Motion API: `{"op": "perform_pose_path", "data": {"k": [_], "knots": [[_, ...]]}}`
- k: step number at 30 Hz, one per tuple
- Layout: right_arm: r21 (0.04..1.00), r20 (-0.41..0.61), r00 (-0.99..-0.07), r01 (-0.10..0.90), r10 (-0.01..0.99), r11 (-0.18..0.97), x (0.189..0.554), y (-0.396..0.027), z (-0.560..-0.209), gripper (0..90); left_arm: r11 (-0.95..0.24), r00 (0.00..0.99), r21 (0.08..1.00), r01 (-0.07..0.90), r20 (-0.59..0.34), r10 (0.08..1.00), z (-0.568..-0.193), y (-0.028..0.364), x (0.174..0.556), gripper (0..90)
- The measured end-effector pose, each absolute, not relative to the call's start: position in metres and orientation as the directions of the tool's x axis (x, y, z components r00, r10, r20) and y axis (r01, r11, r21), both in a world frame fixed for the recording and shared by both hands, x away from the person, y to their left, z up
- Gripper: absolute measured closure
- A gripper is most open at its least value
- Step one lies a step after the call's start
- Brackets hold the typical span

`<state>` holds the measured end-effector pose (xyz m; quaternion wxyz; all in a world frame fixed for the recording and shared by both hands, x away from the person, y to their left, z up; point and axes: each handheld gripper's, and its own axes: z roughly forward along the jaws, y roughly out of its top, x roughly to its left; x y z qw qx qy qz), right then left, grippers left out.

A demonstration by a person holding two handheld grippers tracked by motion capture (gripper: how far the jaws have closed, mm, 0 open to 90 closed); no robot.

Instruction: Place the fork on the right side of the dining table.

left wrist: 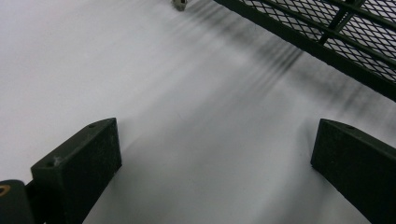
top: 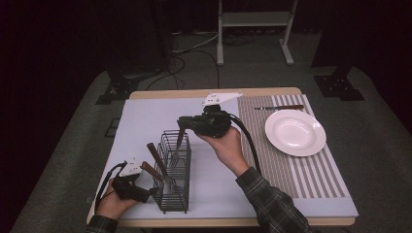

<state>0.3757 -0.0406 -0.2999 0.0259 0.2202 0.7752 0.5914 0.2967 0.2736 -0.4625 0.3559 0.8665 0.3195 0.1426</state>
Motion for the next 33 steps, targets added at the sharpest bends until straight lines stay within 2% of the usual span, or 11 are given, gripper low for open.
{"op": "perform_pose_path", "data": {"k": [33], "knots": [[0.968, 0.187, -0.896, 0.237, 0.402, 0.078, 0.366, -0.086, -0.240, 80.6, -0.541, 0.754, 0.709, 0.453, 0.020, 0.657, -0.463, 0.274, 0.297, 0.0]]}}
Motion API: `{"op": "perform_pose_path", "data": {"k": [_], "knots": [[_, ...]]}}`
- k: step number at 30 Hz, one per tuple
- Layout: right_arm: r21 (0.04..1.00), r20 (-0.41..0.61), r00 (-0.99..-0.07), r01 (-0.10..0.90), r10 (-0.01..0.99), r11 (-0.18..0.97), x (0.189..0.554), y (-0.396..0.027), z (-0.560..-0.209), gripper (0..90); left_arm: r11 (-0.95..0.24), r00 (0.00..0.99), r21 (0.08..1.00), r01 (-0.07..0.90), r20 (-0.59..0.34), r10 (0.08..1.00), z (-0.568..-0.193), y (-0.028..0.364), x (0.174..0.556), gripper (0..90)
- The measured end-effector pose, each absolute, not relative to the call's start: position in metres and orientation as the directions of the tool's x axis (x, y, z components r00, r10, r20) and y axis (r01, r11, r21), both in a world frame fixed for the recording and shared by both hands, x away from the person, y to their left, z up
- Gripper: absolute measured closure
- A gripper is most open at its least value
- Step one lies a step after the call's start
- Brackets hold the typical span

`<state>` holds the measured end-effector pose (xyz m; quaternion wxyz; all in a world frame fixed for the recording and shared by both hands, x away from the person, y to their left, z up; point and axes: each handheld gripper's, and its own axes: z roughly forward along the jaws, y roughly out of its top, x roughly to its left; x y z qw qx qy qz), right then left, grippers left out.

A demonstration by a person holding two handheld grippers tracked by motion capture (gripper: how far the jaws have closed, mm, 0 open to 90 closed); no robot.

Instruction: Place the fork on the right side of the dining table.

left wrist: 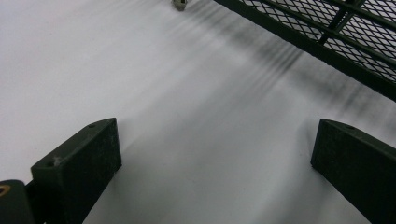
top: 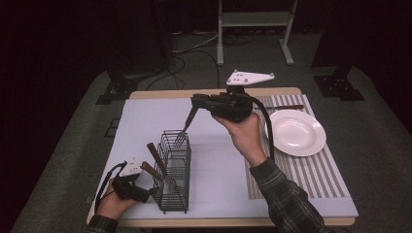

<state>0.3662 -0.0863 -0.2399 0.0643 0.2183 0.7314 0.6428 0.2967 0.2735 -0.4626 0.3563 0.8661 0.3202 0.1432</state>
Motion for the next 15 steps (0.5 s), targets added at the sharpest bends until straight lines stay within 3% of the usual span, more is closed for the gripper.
{"op": "perform_pose_path", "data": {"k": [15], "knots": [[0.975, 0.185, -0.866, 0.222, 0.464, 0.026, 0.366, -0.127, -0.232, 80.6, -0.543, 0.755, 0.708, 0.452, 0.020, 0.655, -0.463, 0.274, 0.297, 0.0]]}}
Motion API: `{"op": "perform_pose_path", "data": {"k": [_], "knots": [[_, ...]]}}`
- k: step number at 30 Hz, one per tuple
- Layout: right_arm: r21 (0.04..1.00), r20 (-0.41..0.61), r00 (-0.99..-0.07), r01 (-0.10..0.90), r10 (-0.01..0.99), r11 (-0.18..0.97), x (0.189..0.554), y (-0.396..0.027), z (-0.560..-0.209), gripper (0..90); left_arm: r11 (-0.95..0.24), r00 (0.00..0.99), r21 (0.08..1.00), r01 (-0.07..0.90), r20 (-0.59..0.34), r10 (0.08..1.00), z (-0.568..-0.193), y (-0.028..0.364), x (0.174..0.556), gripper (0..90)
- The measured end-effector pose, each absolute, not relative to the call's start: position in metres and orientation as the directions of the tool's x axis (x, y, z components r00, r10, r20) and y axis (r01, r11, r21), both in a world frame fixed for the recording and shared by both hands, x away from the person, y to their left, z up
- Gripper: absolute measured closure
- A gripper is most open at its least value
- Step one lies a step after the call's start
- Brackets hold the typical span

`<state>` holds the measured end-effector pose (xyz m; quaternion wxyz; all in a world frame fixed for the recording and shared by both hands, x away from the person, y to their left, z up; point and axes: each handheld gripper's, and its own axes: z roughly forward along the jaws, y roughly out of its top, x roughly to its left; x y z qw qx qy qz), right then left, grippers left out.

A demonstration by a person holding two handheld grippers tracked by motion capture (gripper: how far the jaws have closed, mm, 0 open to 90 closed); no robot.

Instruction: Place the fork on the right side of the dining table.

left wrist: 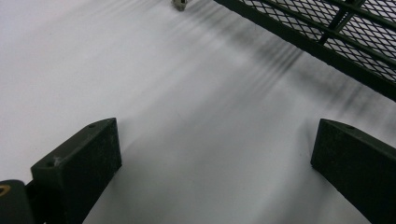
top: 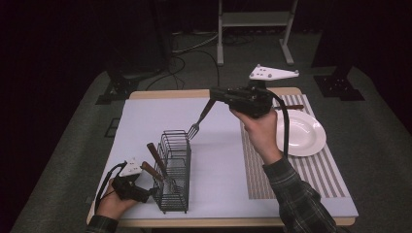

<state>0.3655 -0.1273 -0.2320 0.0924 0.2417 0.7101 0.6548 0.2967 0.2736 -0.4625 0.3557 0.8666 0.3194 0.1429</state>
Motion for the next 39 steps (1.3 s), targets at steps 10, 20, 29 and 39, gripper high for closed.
{"op": "perform_pose_path", "data": {"k": [10, 20, 29, 39], "knots": [[0.972, 0.190, -0.828, 0.232, 0.527, 0.015, 0.362, -0.157, -0.241, 80.6, -0.543, 0.755, 0.708, 0.452, 0.020, 0.655, -0.463, 0.274, 0.297, 0.0], [0.963, 0.219, -0.795, 0.269, 0.566, 0.004, 0.359, -0.179, -0.264, 80.5, -0.542, 0.755, 0.708, 0.452, 0.020, 0.655, -0.463, 0.274, 0.297, 0.0], [0.958, 0.231, -0.770, 0.286, 0.595, -0.002, 0.351, -0.195, -0.284, 80.5, -0.543, 0.755, 0.708, 0.452, 0.020, 0.655, -0.463, 0.274, 0.297, 0.0], [0.953, 0.234, -0.738, 0.303, 0.632, 0.001, 0.342, -0.213, -0.295, 80.5, -0.545, 0.756, 0.707, 0.452, 0.021, 0.655, -0.462, 0.274, 0.297, 0.0]]}}
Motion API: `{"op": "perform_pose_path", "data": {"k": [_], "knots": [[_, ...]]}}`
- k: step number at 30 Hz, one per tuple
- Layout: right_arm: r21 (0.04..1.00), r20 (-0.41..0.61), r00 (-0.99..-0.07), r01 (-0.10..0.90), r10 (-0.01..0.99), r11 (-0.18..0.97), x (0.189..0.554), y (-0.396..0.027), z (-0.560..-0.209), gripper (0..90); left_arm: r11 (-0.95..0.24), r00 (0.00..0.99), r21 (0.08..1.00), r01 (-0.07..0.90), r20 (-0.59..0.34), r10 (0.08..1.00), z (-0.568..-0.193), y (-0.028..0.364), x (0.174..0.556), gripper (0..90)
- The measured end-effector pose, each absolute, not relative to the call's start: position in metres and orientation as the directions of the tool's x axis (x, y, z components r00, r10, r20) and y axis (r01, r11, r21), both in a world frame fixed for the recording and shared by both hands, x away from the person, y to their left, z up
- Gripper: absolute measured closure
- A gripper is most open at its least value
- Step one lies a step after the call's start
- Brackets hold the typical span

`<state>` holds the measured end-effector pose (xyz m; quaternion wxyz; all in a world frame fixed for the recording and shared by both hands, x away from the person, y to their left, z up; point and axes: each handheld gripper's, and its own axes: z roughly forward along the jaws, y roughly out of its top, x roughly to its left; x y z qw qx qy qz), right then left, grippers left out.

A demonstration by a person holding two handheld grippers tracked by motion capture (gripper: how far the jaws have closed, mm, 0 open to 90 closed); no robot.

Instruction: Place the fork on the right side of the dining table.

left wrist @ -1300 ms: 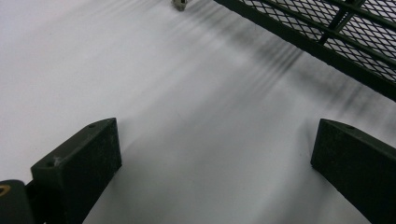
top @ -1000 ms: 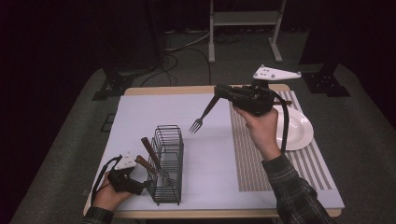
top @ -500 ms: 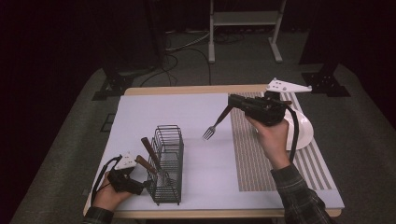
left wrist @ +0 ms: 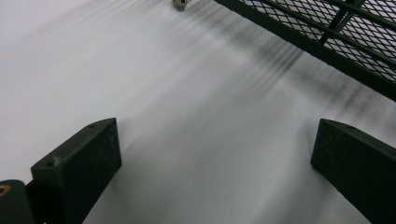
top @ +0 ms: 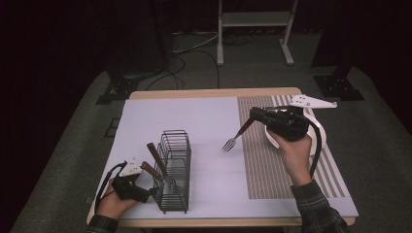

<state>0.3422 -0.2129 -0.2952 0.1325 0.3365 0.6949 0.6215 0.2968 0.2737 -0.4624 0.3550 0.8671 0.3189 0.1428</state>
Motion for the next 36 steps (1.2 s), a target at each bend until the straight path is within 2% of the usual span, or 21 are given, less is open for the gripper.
{"op": "perform_pose_path", "data": {"k": [13, 27, 36], "knots": [[0.940, 0.257, -0.683, 0.341, 0.684, -0.012, 0.330, -0.236, -0.307, 80.5, -0.545, 0.756, 0.707, 0.452, 0.022, 0.654, -0.462, 0.274, 0.297, 0.0], [0.919, 0.301, -0.585, 0.388, 0.753, -0.067, 0.316, -0.277, -0.321, 80.5, -0.544, 0.755, 0.707, 0.452, 0.021, 0.655, -0.462, 0.274, 0.297, 0.0], [0.915, 0.293, -0.528, 0.397, 0.797, -0.074, 0.310, -0.295, -0.329, 80.5, -0.543, 0.755, 0.708, 0.452, 0.021, 0.655, -0.463, 0.274, 0.297, 0.0]]}}
